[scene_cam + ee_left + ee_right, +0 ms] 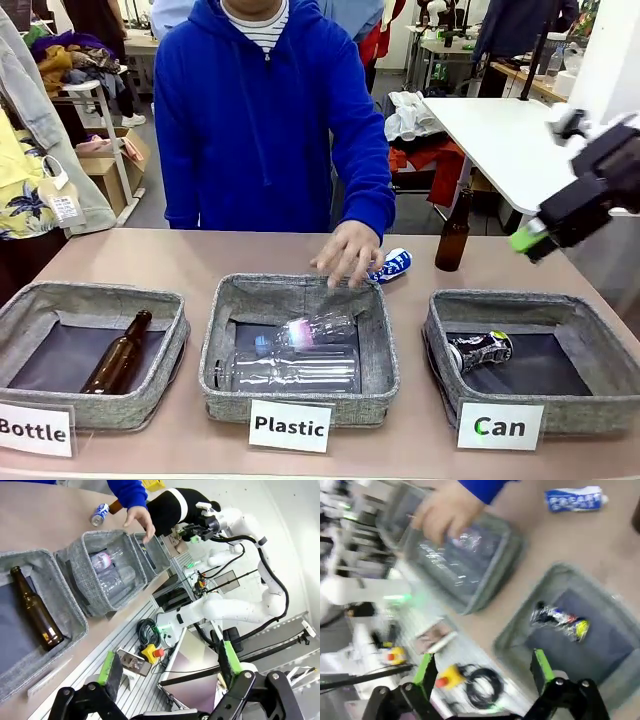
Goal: Sort the can waste into the basket.
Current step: Pick up the can waste from the table and place it in the right Fabric basket.
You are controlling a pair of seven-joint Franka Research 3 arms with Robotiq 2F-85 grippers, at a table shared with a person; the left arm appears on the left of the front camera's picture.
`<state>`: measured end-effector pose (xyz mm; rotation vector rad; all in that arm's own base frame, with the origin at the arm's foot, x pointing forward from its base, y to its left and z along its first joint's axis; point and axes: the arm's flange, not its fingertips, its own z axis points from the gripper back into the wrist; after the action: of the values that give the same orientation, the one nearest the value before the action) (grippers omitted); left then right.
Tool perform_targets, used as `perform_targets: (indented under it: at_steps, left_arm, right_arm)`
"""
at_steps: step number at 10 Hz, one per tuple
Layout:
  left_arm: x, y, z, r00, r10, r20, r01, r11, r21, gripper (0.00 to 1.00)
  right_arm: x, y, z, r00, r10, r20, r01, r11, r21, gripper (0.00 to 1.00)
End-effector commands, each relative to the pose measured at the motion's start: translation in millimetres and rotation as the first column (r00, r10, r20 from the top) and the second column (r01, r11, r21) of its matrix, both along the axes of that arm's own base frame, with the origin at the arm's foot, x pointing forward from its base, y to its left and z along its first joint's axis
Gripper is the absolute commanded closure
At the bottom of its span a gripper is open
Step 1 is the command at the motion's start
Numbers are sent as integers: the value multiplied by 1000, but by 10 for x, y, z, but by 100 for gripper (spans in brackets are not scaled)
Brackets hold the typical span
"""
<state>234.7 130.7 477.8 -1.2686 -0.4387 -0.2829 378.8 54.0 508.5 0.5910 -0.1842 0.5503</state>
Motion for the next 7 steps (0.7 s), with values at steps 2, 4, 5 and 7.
perform_targets:
  at_steps: [2,4,5,7]
  left_arm:
    - [-12,-20,38,1000,3,1,-3,1000,-22,0]
    - [-12,-20,38,1000,3,1,-3,1000,-22,0]
    - [-12,-20,38,1000,3,1,-3,1000,-22,0]
    - [-12,-20,38,1000,3,1,-3,1000,-22,0]
  right_arm:
    - [8,322,-264,974,107,201,-77,985,-155,0]
    - [102,377,-113,985,91,147,-65,983,-173,0]
    - [102,377,-113,985,91,147,-65,983,-173,0]
    - [34,384,-193,980,112,164,-87,985,-152,0]
